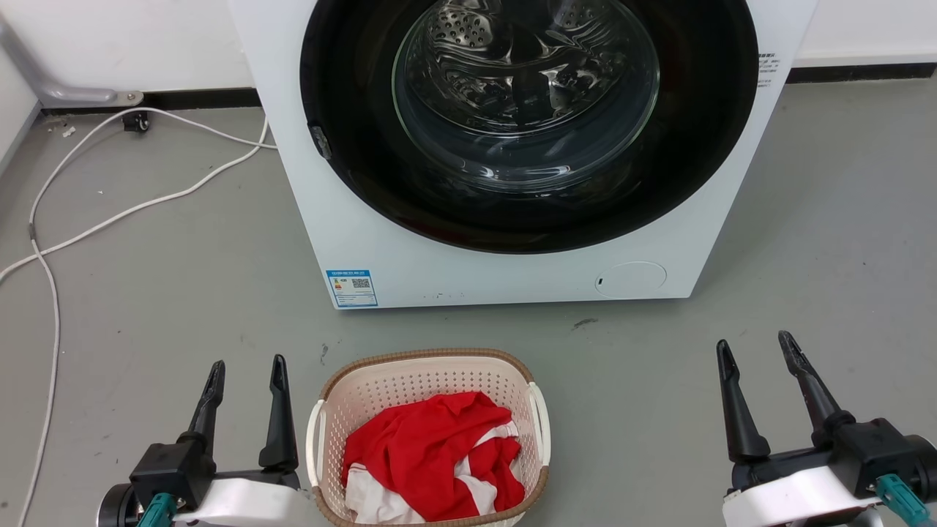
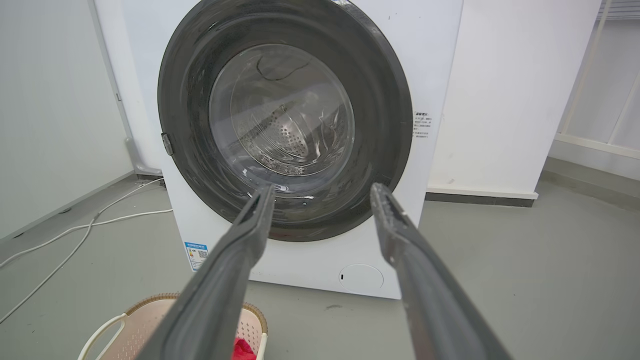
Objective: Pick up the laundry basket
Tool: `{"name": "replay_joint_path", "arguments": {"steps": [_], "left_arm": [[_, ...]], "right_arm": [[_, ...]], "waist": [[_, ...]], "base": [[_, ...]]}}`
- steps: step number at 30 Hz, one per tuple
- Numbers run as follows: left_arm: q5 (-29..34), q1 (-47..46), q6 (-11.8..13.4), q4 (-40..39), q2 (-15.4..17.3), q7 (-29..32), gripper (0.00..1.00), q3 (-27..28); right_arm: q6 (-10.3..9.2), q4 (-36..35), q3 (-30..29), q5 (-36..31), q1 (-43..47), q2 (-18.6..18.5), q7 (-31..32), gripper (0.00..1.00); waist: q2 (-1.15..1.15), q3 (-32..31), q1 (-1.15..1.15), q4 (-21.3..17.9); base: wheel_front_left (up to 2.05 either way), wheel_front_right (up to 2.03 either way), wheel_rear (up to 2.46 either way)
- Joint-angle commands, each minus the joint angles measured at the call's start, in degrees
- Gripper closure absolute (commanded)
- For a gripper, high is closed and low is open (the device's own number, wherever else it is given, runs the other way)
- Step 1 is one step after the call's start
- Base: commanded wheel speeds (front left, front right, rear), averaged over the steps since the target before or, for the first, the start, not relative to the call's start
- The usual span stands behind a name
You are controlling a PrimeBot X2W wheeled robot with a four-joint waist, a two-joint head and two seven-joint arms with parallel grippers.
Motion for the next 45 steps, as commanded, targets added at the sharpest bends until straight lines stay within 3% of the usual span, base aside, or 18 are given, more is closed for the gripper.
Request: {"name": "replay_joint_path", "arguments": {"steps": [1, 10, 18, 30, 45], "left_arm": [[0.2, 0.1, 0.1, 0.1, 0.2, -0.2, 0.0, 0.2], [-0.4, -1.9, -0.2, 1.9, 0.2, -0.2, 0.0, 1.5], [2.3, -6.7, -1.7, 7.8, 0.2, -0.2, 0.0, 4.1], [4.2, -20.3, -2.9, 25.9, 3.0, -0.2, 0.0, 5.7], [4.3, -34.9, -3.2, 43.8, 5.9, -0.2, 0.0, 4.4]], "right_arm": [[-0.02, -0.2, 0.1, 0.3, 0.7, -0.1, -0.1, 0.0], [-0.02, 0.2, 1.5, 0.3, -1.7, -0.1, -0.1, 0.0], [-0.02, 5.3, 6.8, -1.1, -7.2, -0.1, -0.1, 0.0], [-0.04, 24.3, 15.9, -4.0, -21.5, -0.1, -0.1, 0.0], [-0.03, 46.2, 18.0, -7.3, -39.3, -0.1, -0.1, 0.0]], "waist": [[0.0, 0.0, 0.0, 0.0], [0.0, 1.0, 0.0, -0.1], [0.0, 4.2, 0.0, -0.3], [0.0, 14.5, 0.0, -0.1], [0.0, 28.2, 0.0, 0.5]], "base": [[0.0, 0.0, 0.0], [0.0, 0.0, 0.0], [0.0, 0.0, 0.0], [0.0, 0.0, 0.0], [0.0, 0.0, 0.0]]}}
